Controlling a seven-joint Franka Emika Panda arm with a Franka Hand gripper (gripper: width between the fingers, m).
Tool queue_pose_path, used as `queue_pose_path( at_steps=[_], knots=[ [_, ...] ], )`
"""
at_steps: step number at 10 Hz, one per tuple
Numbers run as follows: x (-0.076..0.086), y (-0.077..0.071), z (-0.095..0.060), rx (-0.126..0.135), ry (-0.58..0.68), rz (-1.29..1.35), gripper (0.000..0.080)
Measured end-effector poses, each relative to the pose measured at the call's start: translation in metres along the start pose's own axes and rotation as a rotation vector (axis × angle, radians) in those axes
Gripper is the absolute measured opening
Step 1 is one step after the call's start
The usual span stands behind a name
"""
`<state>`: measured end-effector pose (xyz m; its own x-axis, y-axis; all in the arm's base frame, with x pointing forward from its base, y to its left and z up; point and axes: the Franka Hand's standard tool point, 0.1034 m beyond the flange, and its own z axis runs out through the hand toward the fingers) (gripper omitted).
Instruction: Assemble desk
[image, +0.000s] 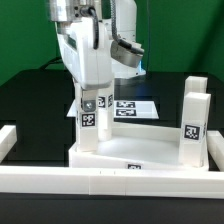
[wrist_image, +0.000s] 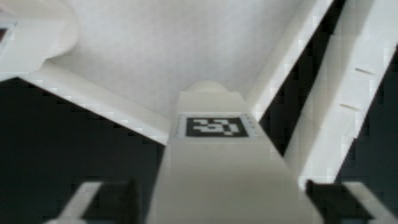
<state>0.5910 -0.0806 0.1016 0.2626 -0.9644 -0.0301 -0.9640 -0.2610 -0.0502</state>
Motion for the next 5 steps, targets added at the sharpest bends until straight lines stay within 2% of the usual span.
queue_pose_path(
  at_steps=[1,2,5],
  knots=[
    [-0.0026,-0.0008,0.0004,-0.001,0.000,-0.015,0.0551],
    [-0.0058,-0.0018,0.0008,-0.003,0.000,-0.043,0.0632],
    [-0.0103,-0.0043,0.0002,-0.006,0.008,-0.313,0.0649]
  ],
)
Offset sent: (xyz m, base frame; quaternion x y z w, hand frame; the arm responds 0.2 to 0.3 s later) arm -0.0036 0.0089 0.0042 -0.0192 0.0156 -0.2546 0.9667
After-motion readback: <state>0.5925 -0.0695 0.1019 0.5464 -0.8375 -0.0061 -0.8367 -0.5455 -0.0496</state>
